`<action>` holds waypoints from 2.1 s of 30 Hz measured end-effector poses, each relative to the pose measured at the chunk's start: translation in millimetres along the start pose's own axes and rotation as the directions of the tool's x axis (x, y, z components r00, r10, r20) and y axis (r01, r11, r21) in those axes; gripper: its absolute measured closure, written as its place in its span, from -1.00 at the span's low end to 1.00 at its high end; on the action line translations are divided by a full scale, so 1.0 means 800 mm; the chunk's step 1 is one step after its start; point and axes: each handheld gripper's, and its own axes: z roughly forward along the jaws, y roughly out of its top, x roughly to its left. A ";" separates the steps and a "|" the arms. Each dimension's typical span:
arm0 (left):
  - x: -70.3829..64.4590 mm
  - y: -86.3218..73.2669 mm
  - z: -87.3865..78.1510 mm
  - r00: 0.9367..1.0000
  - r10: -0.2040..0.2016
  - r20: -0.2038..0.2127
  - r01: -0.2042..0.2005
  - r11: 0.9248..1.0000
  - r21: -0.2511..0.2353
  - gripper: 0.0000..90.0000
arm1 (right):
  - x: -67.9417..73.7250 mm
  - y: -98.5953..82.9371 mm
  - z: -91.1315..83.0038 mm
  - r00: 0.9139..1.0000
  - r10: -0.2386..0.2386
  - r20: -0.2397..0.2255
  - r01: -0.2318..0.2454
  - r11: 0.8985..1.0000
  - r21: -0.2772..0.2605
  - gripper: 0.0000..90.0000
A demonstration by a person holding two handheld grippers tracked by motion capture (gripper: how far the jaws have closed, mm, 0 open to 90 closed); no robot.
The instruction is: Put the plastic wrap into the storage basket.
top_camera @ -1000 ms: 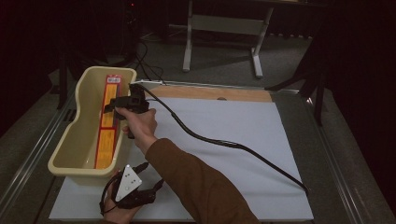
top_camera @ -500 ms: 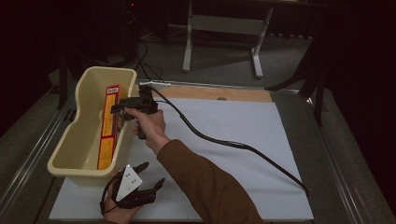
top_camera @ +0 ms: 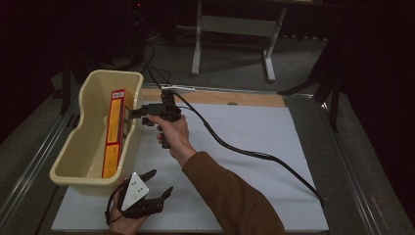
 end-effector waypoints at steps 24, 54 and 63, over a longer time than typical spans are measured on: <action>0.001 0.001 0.003 1.000 -0.001 0.005 0.001 1.000 -0.003 -0.41 | -0.018 -0.028 -0.131 0.776 -0.459 0.432 0.517 0.856 -0.018 -0.18; 0.002 -0.002 0.008 0.998 -0.019 -0.061 0.020 0.999 0.030 -0.45 | -0.163 -0.102 -0.282 0.601 -0.367 0.710 0.586 0.807 -0.079 -0.50; 0.003 -0.002 0.008 0.997 -0.023 -0.068 0.026 0.999 0.034 -0.45 | -0.194 -0.163 -0.314 0.608 -0.301 0.735 0.581 0.799 -0.153 -0.56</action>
